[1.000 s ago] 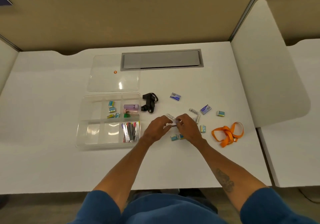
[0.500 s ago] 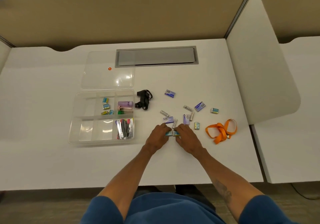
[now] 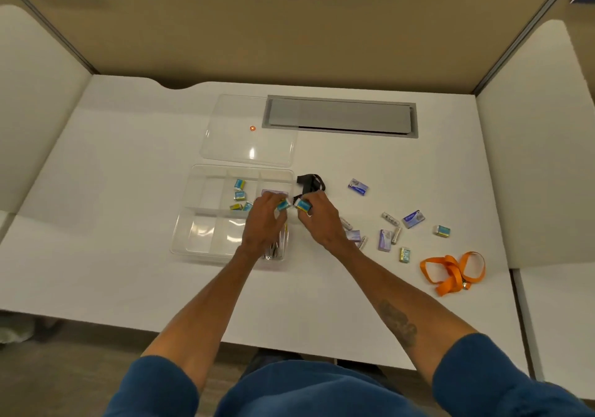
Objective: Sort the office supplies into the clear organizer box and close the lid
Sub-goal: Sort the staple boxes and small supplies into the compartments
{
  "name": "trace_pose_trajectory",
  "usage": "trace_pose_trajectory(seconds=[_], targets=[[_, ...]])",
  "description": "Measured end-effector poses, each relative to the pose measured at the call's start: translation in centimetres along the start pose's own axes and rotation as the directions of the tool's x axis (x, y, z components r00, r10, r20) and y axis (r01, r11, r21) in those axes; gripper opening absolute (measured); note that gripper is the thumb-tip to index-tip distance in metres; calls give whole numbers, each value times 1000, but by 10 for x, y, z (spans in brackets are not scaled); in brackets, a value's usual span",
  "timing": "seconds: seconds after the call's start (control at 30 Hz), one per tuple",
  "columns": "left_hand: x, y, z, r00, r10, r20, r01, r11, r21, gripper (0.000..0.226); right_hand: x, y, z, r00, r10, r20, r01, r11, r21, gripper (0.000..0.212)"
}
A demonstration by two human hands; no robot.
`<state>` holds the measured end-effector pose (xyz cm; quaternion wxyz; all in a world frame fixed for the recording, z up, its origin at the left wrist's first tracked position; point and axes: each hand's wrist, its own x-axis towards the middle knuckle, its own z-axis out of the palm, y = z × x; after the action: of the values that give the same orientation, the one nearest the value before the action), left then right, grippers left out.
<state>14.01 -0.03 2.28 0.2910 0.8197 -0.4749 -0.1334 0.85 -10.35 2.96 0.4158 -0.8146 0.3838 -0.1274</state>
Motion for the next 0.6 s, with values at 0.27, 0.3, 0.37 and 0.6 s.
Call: trace_pose_trajectory(seconds=[0.27,0.3,0.37,0.6], targets=[[10,-56,-53,972,-208,-106,207,978,-22,34,50,-79,63,994,36,105,-45,995,92,25],[11,-60,-56,966,-235,-113,231,972,-45,34,54,-84,68,994,36,107,-46,995,92,27],[15,-66,-61,955,-276,-112,269,960,-75,35,60,-91,76,992,57,114,-70,992,109,32],[19,-77,-59,957,-285,-60,281,957,-69,41,58,-79,77,994,79,79,-89,988,127,33]])
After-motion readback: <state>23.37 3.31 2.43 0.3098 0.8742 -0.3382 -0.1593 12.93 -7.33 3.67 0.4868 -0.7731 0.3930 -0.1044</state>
